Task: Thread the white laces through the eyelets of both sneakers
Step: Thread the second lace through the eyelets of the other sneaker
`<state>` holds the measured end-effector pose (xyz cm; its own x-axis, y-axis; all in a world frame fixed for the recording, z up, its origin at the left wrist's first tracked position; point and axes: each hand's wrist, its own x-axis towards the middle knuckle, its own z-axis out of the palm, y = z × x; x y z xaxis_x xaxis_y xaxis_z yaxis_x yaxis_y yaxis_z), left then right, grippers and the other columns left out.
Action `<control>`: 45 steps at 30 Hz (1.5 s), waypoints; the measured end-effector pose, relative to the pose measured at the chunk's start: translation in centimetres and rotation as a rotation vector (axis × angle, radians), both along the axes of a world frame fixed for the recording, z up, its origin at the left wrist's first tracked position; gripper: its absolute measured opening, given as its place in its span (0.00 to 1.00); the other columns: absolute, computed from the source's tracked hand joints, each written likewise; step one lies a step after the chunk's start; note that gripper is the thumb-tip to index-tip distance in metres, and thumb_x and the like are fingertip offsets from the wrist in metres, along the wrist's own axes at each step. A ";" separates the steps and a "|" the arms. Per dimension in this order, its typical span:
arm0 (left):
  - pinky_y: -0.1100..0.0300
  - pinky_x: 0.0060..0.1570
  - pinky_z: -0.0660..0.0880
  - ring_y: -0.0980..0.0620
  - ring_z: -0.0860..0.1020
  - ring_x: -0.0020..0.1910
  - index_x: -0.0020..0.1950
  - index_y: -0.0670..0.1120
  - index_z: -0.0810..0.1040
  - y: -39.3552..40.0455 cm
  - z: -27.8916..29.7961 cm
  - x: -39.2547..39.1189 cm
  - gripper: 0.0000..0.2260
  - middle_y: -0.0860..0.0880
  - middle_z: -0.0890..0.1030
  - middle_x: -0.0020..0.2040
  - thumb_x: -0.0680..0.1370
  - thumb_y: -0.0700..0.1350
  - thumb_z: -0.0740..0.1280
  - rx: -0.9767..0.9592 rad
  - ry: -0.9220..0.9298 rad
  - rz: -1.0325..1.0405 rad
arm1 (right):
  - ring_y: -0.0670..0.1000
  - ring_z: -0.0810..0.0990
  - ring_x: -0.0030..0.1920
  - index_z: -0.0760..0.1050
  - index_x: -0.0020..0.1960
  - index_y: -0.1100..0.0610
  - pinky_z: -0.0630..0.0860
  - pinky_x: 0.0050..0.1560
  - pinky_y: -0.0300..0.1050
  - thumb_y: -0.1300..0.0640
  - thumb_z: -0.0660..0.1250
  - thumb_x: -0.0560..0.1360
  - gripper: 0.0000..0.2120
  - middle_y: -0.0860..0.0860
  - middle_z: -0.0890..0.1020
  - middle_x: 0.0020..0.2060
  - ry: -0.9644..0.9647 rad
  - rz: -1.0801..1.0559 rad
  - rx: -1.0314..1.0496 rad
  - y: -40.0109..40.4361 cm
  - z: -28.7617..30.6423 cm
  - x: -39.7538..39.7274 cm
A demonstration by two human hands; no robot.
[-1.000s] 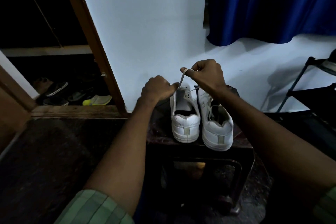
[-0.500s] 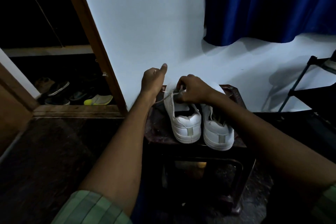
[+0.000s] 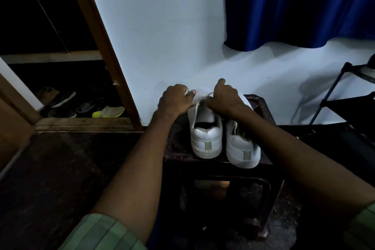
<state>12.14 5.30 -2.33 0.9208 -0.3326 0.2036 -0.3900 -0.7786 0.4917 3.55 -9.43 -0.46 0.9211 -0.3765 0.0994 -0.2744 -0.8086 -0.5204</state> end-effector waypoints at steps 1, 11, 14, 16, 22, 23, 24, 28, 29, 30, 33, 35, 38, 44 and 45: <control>0.55 0.43 0.72 0.39 0.81 0.50 0.36 0.48 0.76 0.0 0.1 0.0 0.22 0.45 0.82 0.43 0.78 0.65 0.65 0.017 -0.012 0.016 | 0.65 0.78 0.57 0.63 0.61 0.64 0.66 0.47 0.48 0.57 0.69 0.75 0.21 0.59 0.74 0.48 0.005 -0.013 0.005 -0.3 0.1 0.0; 0.58 0.39 0.68 0.41 0.80 0.45 0.39 0.44 0.80 0.5 1.5 -1.1 0.08 0.46 0.82 0.41 0.73 0.48 0.71 -0.029 -0.047 0.280 | 0.59 0.79 0.52 0.78 0.46 0.60 0.69 0.48 0.44 0.56 0.67 0.74 0.07 0.55 0.82 0.45 0.054 0.027 -0.042 -1.3 1.4 -0.3; 0.57 0.31 0.59 0.44 0.63 0.32 0.31 0.46 0.66 -0.1 1.2 -1.3 0.14 0.48 0.64 0.28 0.70 0.41 0.70 -0.273 0.079 0.217 | 0.59 0.79 0.53 0.79 0.52 0.59 0.68 0.48 0.45 0.58 0.68 0.72 0.10 0.55 0.83 0.48 -0.014 0.057 -0.060 -1.5 1.0 0.0; 0.58 0.33 0.63 0.47 0.66 0.30 0.31 0.48 0.67 -0.9 1.1 -1.5 0.16 0.48 0.69 0.28 0.73 0.38 0.71 -0.572 0.278 0.103 | 0.58 0.79 0.51 0.80 0.50 0.57 0.67 0.47 0.45 0.60 0.69 0.70 0.08 0.53 0.83 0.45 -0.071 0.080 -0.059 -1.5 0.9 0.0; 0.59 0.37 0.69 0.54 0.71 0.27 0.36 0.47 0.69 -2.5 0.8 -1.5 0.16 0.55 0.72 0.23 0.84 0.41 0.64 -0.840 0.573 0.052 | 0.53 0.76 0.43 0.83 0.46 0.53 0.65 0.45 0.42 0.61 0.70 0.70 0.06 0.48 0.79 0.36 -0.101 0.076 -0.046 -1.6 0.6 0.1; 0.59 0.36 0.67 0.53 0.70 0.28 0.37 0.46 0.69 -2.6 0.8 -1.5 0.16 0.54 0.71 0.24 0.85 0.42 0.63 -0.823 0.570 0.069 | 0.53 0.76 0.42 0.83 0.45 0.53 0.65 0.45 0.42 0.61 0.70 0.71 0.06 0.47 0.78 0.35 -0.107 0.076 -0.040 -1.6 0.5 0.2; 0.59 0.34 0.67 0.53 0.70 0.28 0.37 0.46 0.68 -2.7 0.7 -1.4 0.16 0.52 0.71 0.27 0.85 0.43 0.62 -0.812 0.562 0.077 | 0.53 0.76 0.42 0.84 0.45 0.53 0.65 0.45 0.41 0.61 0.70 0.71 0.06 0.47 0.78 0.35 -0.111 0.074 -0.037 -1.6 0.5 0.2; 0.62 0.29 0.68 0.51 0.70 0.31 0.40 0.46 0.70 -3.1 1.1 -1.8 0.16 0.49 0.71 0.32 0.86 0.50 0.60 -0.793 0.518 0.102 | 0.53 0.76 0.41 0.86 0.46 0.53 0.66 0.45 0.41 0.61 0.69 0.72 0.08 0.45 0.77 0.31 -0.104 0.081 -0.046 -1.6 0.4 0.3; 0.61 0.30 0.69 0.52 0.72 0.31 0.42 0.45 0.73 -2.8 1.2 -1.8 0.17 0.49 0.73 0.31 0.86 0.53 0.61 -0.778 0.530 0.123 | 0.53 0.76 0.40 0.86 0.46 0.52 0.67 0.45 0.41 0.61 0.70 0.72 0.08 0.44 0.75 0.29 -0.099 0.087 -0.047 -1.6 0.5 0.3; 0.60 0.31 0.70 0.51 0.73 0.30 0.44 0.45 0.76 -2.3 1.2 -1.6 0.18 0.50 0.75 0.29 0.85 0.56 0.62 -0.773 0.550 0.144 | 0.53 0.76 0.40 0.87 0.46 0.52 0.69 0.46 0.42 0.60 0.70 0.73 0.08 0.43 0.74 0.28 -0.094 0.091 -0.048 -1.7 0.5 0.3; 0.57 0.38 0.77 0.47 0.79 0.28 0.41 0.44 0.82 -0.5 0.3 -1.0 0.17 0.51 0.80 0.27 0.78 0.57 0.66 -0.579 0.496 0.231 | 0.54 0.77 0.39 0.87 0.46 0.51 0.71 0.46 0.42 0.61 0.69 0.73 0.10 0.44 0.75 0.28 -0.078 0.099 -0.034 -1.8 0.4 0.3; 0.56 0.44 0.79 0.44 0.84 0.39 0.42 0.46 0.85 0.5 -0.5 -1.0 0.15 0.49 0.85 0.38 0.74 0.57 0.67 -0.214 0.297 0.293 | 0.54 0.77 0.41 0.87 0.46 0.50 0.71 0.45 0.42 0.61 0.69 0.72 0.10 0.46 0.77 0.30 -0.077 0.095 -0.034 -1.7 0.1 0.4; 0.57 0.48 0.77 0.45 0.83 0.52 0.47 0.53 0.86 0.5 -1.5 -1.0 0.07 0.49 0.86 0.51 0.73 0.47 0.69 -0.040 0.104 0.085 | 0.54 0.78 0.43 0.87 0.45 0.50 0.71 0.45 0.43 0.60 0.70 0.72 0.09 0.51 0.83 0.38 -0.092 0.083 -0.031 -1.5 -0.1 0.6; 0.55 0.53 0.75 0.43 0.81 0.56 0.46 0.54 0.82 -0.3 -1.6 -0.5 0.05 0.47 0.84 0.56 0.77 0.44 0.69 0.099 0.029 -0.071 | 0.54 0.81 0.45 0.83 0.44 0.53 0.71 0.44 0.44 0.57 0.71 0.71 0.03 0.51 0.85 0.43 -0.100 0.074 -0.002 -1.8 -0.3 0.9; 0.54 0.54 0.74 0.42 0.81 0.57 0.45 0.52 0.82 -0.5 -1.4 -0.4 0.03 0.48 0.85 0.55 0.78 0.47 0.69 0.104 0.021 -0.049 | 0.54 0.81 0.46 0.82 0.45 0.53 0.71 0.44 0.44 0.56 0.70 0.72 0.03 0.50 0.85 0.43 -0.114 0.071 0.002 -1.8 -0.4 1.0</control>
